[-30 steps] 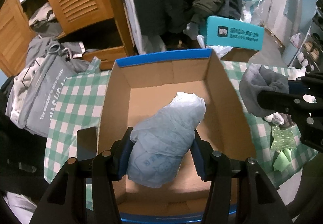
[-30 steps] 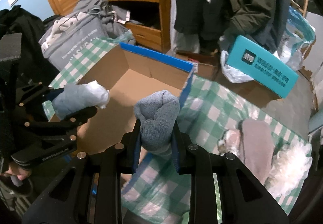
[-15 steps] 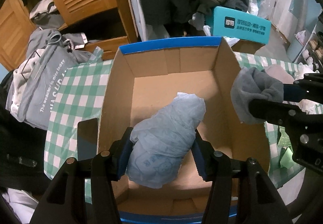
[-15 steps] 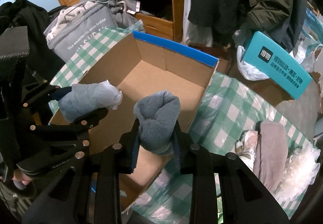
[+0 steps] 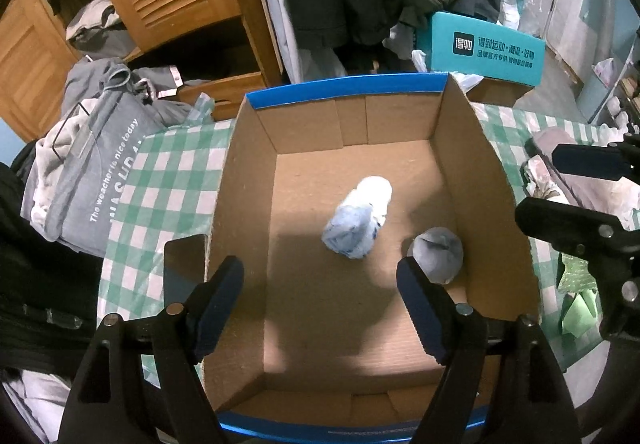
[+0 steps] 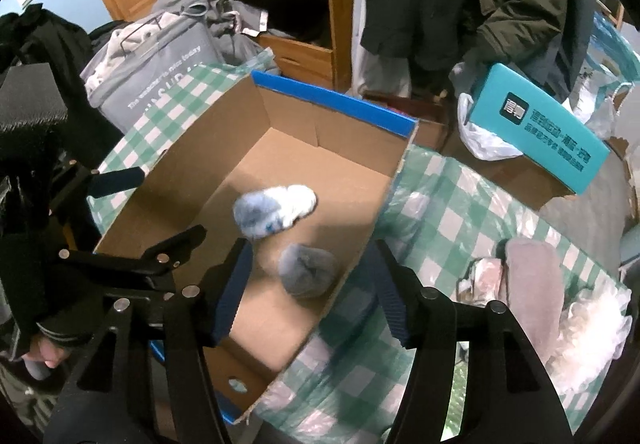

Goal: Organize soft objects
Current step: 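Open both tools to drop the socks into the box, then move both tools back over the table toward the grey towel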

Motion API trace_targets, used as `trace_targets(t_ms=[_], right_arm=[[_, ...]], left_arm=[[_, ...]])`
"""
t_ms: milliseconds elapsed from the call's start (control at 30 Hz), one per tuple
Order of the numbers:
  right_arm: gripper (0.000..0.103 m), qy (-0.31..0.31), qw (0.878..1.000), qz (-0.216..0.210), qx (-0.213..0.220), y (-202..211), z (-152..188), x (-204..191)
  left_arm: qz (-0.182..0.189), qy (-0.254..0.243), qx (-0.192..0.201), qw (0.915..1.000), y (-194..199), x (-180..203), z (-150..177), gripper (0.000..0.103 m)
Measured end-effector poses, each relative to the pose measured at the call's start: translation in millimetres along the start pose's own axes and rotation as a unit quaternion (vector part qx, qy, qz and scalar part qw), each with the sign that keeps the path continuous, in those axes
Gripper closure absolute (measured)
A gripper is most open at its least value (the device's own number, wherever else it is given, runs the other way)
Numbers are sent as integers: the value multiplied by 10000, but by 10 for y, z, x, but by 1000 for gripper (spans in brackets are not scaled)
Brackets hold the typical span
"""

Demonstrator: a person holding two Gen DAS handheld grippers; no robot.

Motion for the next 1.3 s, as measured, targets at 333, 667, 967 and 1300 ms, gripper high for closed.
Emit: trace_targets(t_ms=[333, 667, 967, 1300], right_arm=[[35, -190, 9996, 226, -17, 80, 99, 217], [32, -411, 9981, 456, 74, 262, 207, 527], [30, -562, 9959, 699, 154, 451, 313, 809], [29, -771, 9928, 911, 130, 590, 503, 1117]], left_arm=[[149, -95, 34, 9998, 37, 181, -57, 23], [315, -262, 104, 9991, 88, 430, -135, 23], [412, -393, 195, 9982, 151, 657, -206, 23], [550, -553, 187, 9968, 164, 935, -255, 22]])
Point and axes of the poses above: each gripper's, at about its wrist camera, not at the fingertips, and y roughly against the way its jaws point, x to its right, z to its underside, the point moved 4 cm from there along -y, roughly the way its jaws point, and after that the axes turned 9 degrees about x, right-handed, at the moved point
